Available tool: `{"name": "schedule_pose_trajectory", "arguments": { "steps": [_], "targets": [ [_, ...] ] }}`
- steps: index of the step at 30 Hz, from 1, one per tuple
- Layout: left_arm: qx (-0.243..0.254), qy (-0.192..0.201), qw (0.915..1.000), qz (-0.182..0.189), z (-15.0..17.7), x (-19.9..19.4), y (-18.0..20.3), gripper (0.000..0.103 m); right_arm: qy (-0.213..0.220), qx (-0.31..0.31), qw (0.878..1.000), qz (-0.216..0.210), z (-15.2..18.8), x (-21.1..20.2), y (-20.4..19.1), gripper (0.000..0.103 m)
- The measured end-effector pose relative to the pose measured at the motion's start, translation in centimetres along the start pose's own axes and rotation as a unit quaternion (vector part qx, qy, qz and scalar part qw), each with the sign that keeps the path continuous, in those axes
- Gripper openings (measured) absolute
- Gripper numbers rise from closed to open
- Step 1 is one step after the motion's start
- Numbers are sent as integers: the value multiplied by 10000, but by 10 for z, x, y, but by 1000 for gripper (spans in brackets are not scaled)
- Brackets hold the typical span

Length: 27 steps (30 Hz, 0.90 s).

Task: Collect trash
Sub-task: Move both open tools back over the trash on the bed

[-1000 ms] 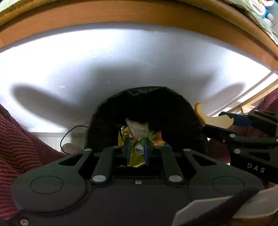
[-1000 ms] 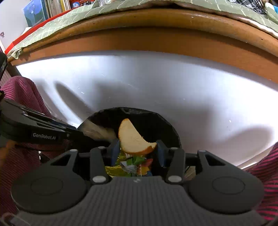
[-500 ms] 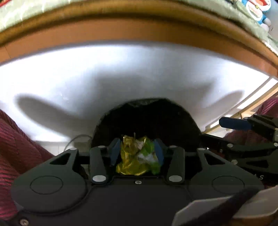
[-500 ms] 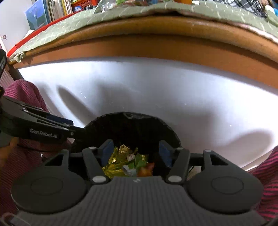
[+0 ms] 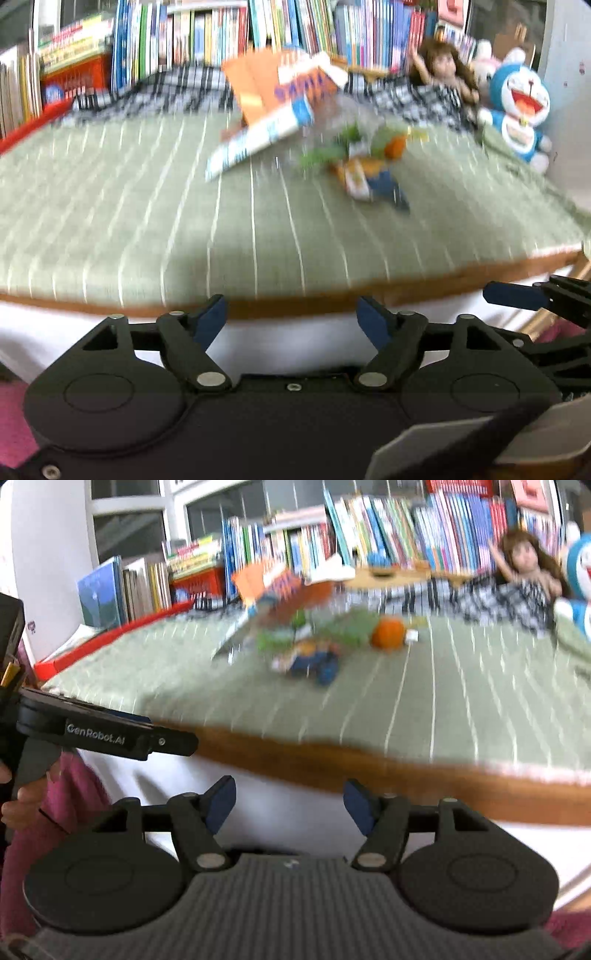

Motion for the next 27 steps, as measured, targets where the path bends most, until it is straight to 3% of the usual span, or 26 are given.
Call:
{"name": "schedule_pose_trajectory", "arguments": {
  "steps": [5, 11, 14, 21, 25, 27],
  "targets": [
    [-137, 293, 9994, 96, -41, 15, -4, 86, 283, 35, 9994, 211, -33, 18, 10, 83],
    [-961, 51, 9941, 499, -73, 54, -18, 91, 358, 32, 9979, 543, -58, 49, 26, 86],
    [-1238, 51, 9909, 516, -84, 68, -25, 91, 517, 173, 9966, 614, -75, 53, 32, 86],
    [-968, 205, 9948, 256, -102, 92, -28, 91, 450, -33, 9961, 765, -82, 56, 34, 86],
    [-777, 202, 9956, 491, -107, 105, -13, 91, 281, -90, 9968, 742, -73, 60, 35, 86],
    [-681, 164, 9954, 653, -107, 111, -4, 85, 229, -134, 9970, 722, -71, 62, 34, 86]
  ]
}}
Point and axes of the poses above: each gripper's, at about its wrist camera, not at the fingertips, and x roughly the way its jaws point, y to its right, z to its underside, the point moved 10 cm from there along x, roughly the way its jaws point, and after that the axes turned 3 degrees about -z, right-handed, at the moved point
